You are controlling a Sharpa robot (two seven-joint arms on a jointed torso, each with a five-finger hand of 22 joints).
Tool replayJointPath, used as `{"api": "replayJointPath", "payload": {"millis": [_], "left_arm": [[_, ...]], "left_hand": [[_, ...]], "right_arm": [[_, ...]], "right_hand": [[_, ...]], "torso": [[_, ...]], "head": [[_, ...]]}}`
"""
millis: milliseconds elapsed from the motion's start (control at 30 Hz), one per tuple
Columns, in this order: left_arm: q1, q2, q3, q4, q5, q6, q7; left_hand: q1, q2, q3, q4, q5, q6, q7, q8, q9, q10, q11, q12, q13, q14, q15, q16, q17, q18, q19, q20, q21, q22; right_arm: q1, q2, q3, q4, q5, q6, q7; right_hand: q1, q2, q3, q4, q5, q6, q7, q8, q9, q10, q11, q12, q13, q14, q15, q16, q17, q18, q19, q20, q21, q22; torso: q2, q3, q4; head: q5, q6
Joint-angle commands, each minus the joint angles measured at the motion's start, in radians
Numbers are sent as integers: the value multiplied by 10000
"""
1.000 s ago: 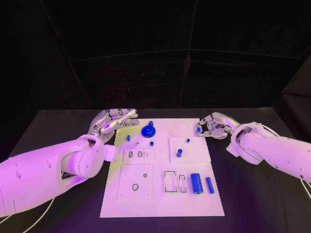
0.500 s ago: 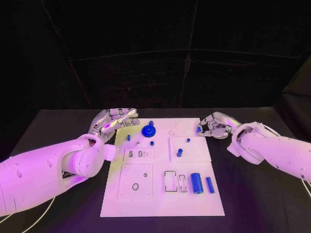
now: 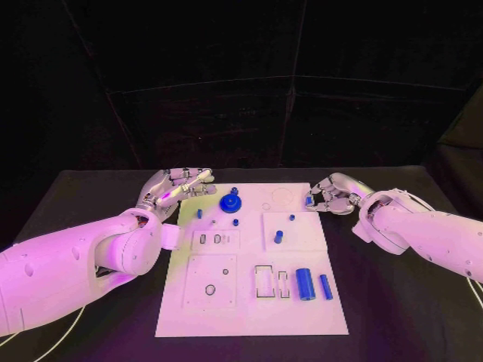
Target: Assemble the parts on the task board
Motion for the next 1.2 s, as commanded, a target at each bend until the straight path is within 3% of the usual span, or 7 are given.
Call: {"api": "replayJointPath", "payload": {"millis": [33,200,367,567,733,933,1200], "left_arm": [[11,-6,9,19,-12,120,83],[11,-35,9,32,-12,122,82],[13,-80,10,60,-12,114,81],[14,-48,10,-21,-12,127,73],[15,5,10,-70,-11,142,66],[15,115,9,-139,189,133,58],[18,222,10,-343,388,104,65]], "left_hand": [[50,76,-5,-73,57,-61,66,-62,-2,-65,-12,-66,-5,22,14,-63,-14,64,69,-4,-29,-16],[58,83,10,-86,59,-61,63,-63,-2,-64,-14,-69,-5,24,13,-65,-14,64,71,-5,-32,-20],[59,86,15,-90,59,-60,63,-63,-2,-63,-15,-69,-5,26,12,-65,-14,64,72,-5,-32,-21],[59,87,17,-91,59,-59,62,-62,-2,-62,-15,-69,-5,27,12,-65,-14,64,73,-5,-32,-21],[60,88,19,-93,59,-59,61,-62,-2,-61,-16,-70,-5,28,11,-65,-14,65,74,-5,-33,-22],[60,88,19,-93,59,-59,61,-62,-2,-61,-16,-70,-5,28,11,-65,-14,65,74,-5,-33,-22],[64,96,35,-105,59,-51,57,-59,0,-51,-21,-68,-4,37,8,-64,-13,66,79,-7,-34,-25]], "right_arm": [[12,16,2,71,-58,-585,-87],[14,-74,4,448,-67,-1054,-331],[28,-336,11,1312,-147,-1284,-831],[105,-463,17,2434,-168,-1320,-1540],[168,-249,19,3319,-536,-1397,-2273],[184,581,14,3595,-1277,-1397,-3000],[115,1764,-10,3107,-1850,-986,-3492]], "right_hand": [[-13,162,61,-11,32,349,-198,52,45,116,-196,36,16,722,-85,32,1036,6,1,-71,72,1026],[-70,183,80,-5,22,383,-216,70,55,137,-211,48,30,727,-103,41,1056,-2,24,-92,85,1056],[-155,176,79,11,7,386,-225,70,58,152,-223,49,35,728,-118,39,1053,-7,41,-111,95,1078],[-263,167,75,36,-26,379,-233,63,59,158,-232,29,24,723,-130,24,1028,-8,43,-129,95,1079],[-283,197,111,26,-9,385,-248,63,62,162,-245,15,16,719,-139,14,1012,-14,66,-140,107,1107],[-270,231,172,-14,26,399,-265,68,68,170,-262,0,8,713,-155,-5,979,-22,93,-154,123,1142],[-276,210,184,-37,6,399,-268,67,69,152,-266,-44,-28,703,-160,-30,932,-23,95,-161,123,1143]], "torso": [[-2,5,-4],[-18,-4,-9],[-39,-25,-5],[-156,-69,1],[-276,-110,15],[-395,-174,54],[-507,-248,141]], "head": [[6,6],[3,28],[-21,73],[43,37],[91,-79],[254,-154],[345,-295]]}}
